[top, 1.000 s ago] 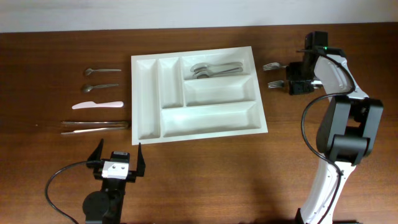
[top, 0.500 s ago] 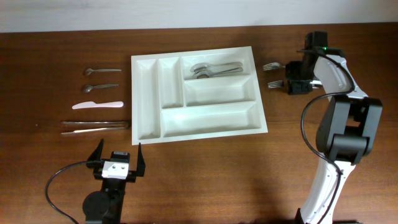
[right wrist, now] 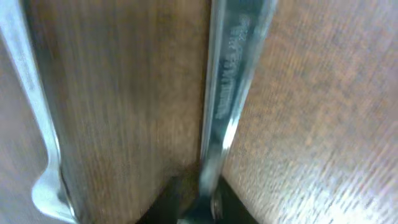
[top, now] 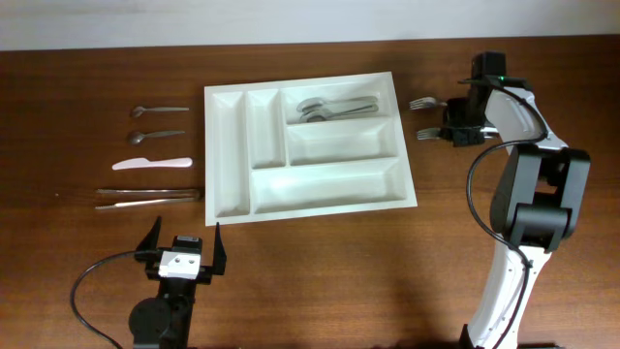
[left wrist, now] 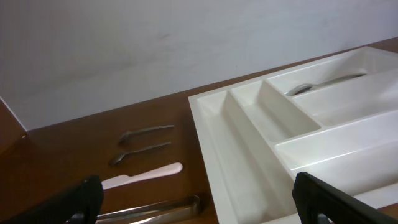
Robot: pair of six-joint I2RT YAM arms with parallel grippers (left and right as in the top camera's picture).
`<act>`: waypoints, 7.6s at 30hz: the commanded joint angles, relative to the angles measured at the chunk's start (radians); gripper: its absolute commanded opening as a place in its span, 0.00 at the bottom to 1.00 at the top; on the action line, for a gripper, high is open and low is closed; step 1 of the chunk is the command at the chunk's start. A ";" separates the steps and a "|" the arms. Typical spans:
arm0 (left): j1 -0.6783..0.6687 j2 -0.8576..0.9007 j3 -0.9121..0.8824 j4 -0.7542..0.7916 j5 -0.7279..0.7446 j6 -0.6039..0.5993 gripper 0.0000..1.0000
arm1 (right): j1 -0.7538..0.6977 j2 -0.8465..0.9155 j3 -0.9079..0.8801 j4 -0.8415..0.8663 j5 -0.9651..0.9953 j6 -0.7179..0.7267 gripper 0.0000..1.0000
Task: Pack container
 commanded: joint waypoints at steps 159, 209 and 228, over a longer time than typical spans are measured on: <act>-0.003 -0.007 -0.008 0.002 -0.007 0.015 0.99 | -0.006 0.048 0.369 -0.274 0.106 -0.539 0.43; -0.003 -0.007 -0.008 0.002 -0.007 0.015 0.99 | 0.029 0.145 0.195 -0.189 0.071 -0.535 0.36; -0.003 -0.007 -0.008 0.002 -0.007 0.015 0.99 | 0.029 0.140 0.200 -0.193 0.058 -0.566 0.04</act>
